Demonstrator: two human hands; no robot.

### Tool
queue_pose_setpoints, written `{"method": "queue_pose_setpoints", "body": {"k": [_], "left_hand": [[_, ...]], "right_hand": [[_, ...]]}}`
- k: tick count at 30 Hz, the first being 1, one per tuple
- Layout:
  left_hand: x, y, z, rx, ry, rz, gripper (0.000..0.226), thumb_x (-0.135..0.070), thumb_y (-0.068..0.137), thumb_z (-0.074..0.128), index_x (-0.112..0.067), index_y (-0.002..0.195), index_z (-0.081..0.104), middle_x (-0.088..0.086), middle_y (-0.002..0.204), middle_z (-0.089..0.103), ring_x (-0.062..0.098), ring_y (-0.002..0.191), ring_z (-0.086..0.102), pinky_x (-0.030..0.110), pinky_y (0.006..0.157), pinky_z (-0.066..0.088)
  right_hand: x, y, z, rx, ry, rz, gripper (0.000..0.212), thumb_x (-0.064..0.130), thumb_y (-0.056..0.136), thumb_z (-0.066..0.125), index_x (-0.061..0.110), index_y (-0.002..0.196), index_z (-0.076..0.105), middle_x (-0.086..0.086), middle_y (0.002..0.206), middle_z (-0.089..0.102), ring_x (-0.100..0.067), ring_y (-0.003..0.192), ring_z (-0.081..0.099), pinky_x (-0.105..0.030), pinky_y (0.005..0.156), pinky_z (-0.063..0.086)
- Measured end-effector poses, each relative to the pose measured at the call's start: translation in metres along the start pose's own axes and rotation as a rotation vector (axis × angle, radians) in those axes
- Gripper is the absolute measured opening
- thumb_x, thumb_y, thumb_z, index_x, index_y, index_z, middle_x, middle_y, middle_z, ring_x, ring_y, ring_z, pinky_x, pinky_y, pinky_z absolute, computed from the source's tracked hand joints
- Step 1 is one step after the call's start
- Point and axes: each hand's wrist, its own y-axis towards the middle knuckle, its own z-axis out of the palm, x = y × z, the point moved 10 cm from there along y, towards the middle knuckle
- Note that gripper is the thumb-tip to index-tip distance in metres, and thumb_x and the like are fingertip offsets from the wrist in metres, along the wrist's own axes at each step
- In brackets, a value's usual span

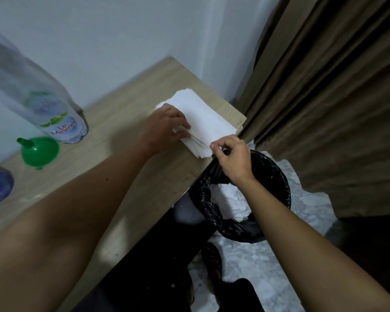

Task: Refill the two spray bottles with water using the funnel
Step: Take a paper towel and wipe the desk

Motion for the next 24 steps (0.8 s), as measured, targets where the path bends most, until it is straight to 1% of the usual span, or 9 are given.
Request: {"method": "queue_pose_setpoints", "body": {"k": [2,4,6,9,11,14,17,21,24], "left_hand": [[0.000,-0.001,0.001,0.008,-0.023,-0.005,0.034,-0.051,0.085,0.075,-0.021,0.100,0.084,0.001,0.104,0.076,0.029,0.100,0.066,0.042,0.088,0.053],[-0.002,-0.001,0.001,-0.006,-0.048,-0.015,0.036,-0.052,0.086,0.072,-0.022,0.101,0.083,0.001,0.105,0.075,0.029,0.101,0.065,0.041,0.087,0.052],[-0.006,0.000,0.001,-0.022,-0.068,-0.007,0.031,-0.047,0.089,0.071,-0.021,0.100,0.083,0.001,0.104,0.075,0.029,0.101,0.064,0.040,0.085,0.052],[-0.012,0.003,-0.001,-0.048,-0.076,0.009,0.014,-0.028,0.092,0.076,-0.019,0.099,0.083,0.001,0.103,0.075,0.029,0.101,0.063,0.038,0.083,0.050],[-0.013,0.004,-0.004,-0.063,-0.067,0.003,0.010,-0.019,0.092,0.076,-0.018,0.100,0.082,0.001,0.102,0.076,0.029,0.101,0.063,0.035,0.083,0.047],[-0.015,0.005,-0.014,-0.088,-0.051,-0.008,0.010,-0.020,0.095,0.072,-0.018,0.100,0.081,0.000,0.102,0.077,0.029,0.100,0.066,0.035,0.081,0.048],[-0.012,0.004,-0.028,-0.133,-0.027,-0.055,0.009,-0.017,0.094,0.073,-0.018,0.100,0.080,0.001,0.104,0.078,0.028,0.102,0.068,0.031,0.079,0.045],[-0.008,-0.001,-0.044,-0.203,-0.003,-0.069,0.012,-0.015,0.093,0.071,-0.016,0.103,0.078,0.002,0.106,0.077,0.030,0.103,0.068,0.038,0.081,0.052],[-0.003,-0.007,-0.057,-0.286,0.033,-0.077,0.010,-0.012,0.094,0.071,-0.013,0.102,0.077,0.003,0.102,0.078,0.031,0.098,0.069,0.040,0.079,0.055]], "right_hand": [[0.002,0.001,-0.003,-0.019,0.012,0.003,0.008,0.024,0.090,0.079,0.024,0.082,0.079,0.005,0.088,0.072,-0.011,0.085,0.062,-0.038,0.086,0.052],[0.003,0.002,-0.005,-0.022,0.041,0.002,0.006,0.023,0.089,0.079,0.022,0.083,0.079,0.007,0.087,0.072,-0.013,0.082,0.063,-0.036,0.081,0.054],[0.006,0.004,-0.007,-0.023,0.061,-0.003,0.005,0.022,0.089,0.079,0.022,0.084,0.078,0.009,0.088,0.071,-0.013,0.078,0.063,-0.035,0.077,0.055],[0.012,0.007,-0.011,-0.039,0.079,-0.016,0.007,0.019,0.090,0.077,0.020,0.084,0.076,0.011,0.088,0.071,-0.013,0.074,0.062,-0.031,0.074,0.054],[0.016,0.008,-0.015,-0.048,0.086,-0.024,0.009,0.018,0.092,0.076,0.020,0.083,0.073,0.014,0.087,0.069,-0.012,0.075,0.062,-0.027,0.073,0.052],[0.022,0.009,-0.020,-0.053,0.086,-0.039,0.012,0.016,0.093,0.073,0.022,0.083,0.070,0.016,0.087,0.067,-0.011,0.077,0.062,-0.021,0.071,0.048],[0.027,0.010,-0.025,-0.051,0.097,-0.060,0.009,0.017,0.096,0.069,0.022,0.088,0.068,0.012,0.090,0.069,-0.014,0.084,0.064,-0.028,0.075,0.052],[0.029,0.013,-0.030,-0.043,0.111,-0.054,0.005,0.026,0.097,0.064,0.025,0.092,0.064,0.011,0.086,0.069,-0.024,0.083,0.066,-0.045,0.076,0.058],[0.039,0.011,-0.037,-0.062,0.117,-0.073,0.005,0.025,0.098,0.063,0.024,0.093,0.064,0.013,0.085,0.068,-0.022,0.077,0.065,-0.045,0.076,0.057]]}}
